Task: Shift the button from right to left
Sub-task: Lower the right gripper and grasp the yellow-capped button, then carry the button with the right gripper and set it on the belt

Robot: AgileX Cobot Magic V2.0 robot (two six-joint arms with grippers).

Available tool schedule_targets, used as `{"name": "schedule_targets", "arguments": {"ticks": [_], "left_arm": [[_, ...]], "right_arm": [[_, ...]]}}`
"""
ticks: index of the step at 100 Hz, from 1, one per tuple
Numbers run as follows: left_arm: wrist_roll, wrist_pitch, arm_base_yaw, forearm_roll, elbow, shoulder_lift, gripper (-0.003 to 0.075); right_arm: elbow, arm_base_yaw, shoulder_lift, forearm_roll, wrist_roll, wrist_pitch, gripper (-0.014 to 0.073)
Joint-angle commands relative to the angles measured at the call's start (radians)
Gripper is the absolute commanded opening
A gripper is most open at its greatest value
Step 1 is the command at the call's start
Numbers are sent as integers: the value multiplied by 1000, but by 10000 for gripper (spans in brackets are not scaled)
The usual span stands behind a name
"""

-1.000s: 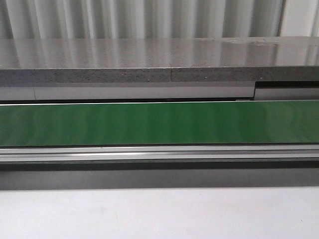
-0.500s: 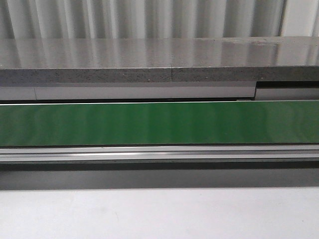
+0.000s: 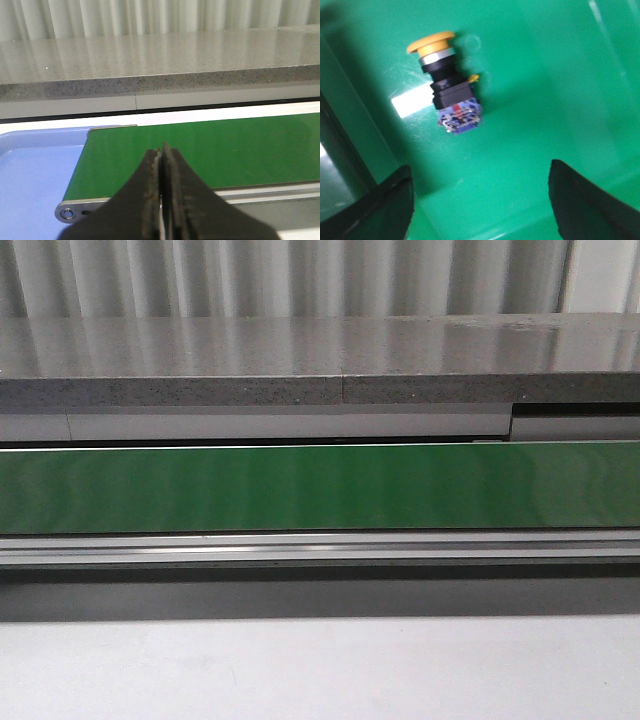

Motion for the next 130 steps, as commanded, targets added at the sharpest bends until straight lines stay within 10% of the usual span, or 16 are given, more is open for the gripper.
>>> {"name": "schedule_targets", "arguments": {"ticks": [1, 50, 75, 130], "left_arm": [[-12, -77, 3, -4, 24, -33, -20], [-12, -77, 3, -4, 24, -33, -20], [-12, -77, 3, -4, 24, -33, -20], [-12, -77, 3, -4, 24, -33, -20]], "right_arm": [[-41, -2, 10, 44, -83, -18, 561], [-102, -2, 235, 58, -143, -129, 556], [-109, -2, 245, 54, -143, -131, 164], [-71, 194, -103, 186, -141, -44, 168]]}}
